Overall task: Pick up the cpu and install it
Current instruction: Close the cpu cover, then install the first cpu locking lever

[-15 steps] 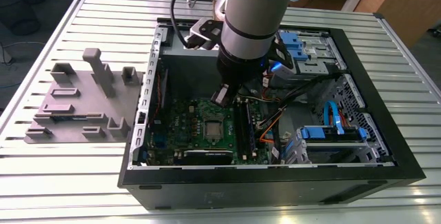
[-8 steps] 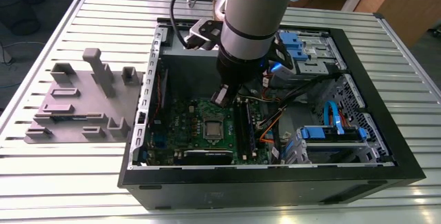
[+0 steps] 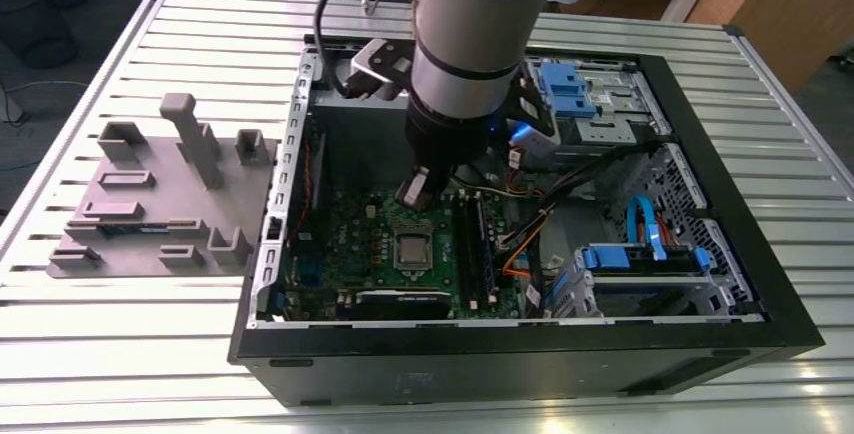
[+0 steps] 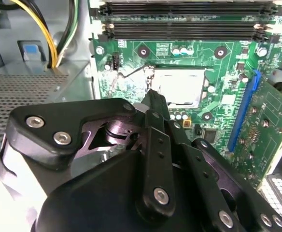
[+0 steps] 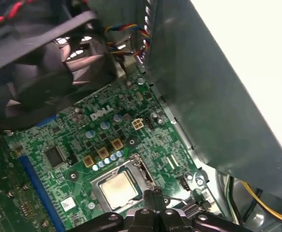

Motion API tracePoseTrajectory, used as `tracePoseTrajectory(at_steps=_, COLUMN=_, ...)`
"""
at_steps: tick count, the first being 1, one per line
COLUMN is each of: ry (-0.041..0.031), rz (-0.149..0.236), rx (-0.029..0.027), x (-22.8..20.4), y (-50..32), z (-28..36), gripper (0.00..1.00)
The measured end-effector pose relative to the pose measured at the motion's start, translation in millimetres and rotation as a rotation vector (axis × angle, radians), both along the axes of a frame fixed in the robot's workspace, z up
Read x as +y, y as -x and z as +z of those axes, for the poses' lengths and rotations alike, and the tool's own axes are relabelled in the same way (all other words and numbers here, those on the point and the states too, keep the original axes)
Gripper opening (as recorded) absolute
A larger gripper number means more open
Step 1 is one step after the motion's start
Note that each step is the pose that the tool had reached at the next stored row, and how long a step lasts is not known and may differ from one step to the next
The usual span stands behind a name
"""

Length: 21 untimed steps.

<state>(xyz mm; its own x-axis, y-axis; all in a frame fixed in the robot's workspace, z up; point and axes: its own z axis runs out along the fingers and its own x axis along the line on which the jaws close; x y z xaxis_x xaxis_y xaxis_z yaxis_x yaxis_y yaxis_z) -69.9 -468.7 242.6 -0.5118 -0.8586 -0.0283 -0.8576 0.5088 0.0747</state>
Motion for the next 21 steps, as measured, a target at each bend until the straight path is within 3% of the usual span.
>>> tracePoseTrajectory(at_steps=3, ry=0.001, rz=0.001, rx=0.0, x=-2.5, y=1.2, z=-0.1, gripper=0.1)
tracePoseTrajectory(at_steps=16, ry=0.0015, rz=0.001, rx=0.0, x=-2.6, y=1.3, z=-0.1, gripper=0.1)
tracePoseTrajectory(at_steps=21, ry=0.0016, rz=0.001, rx=0.0003, x=-2.6, y=-6.2, z=-0.1, gripper=0.1)
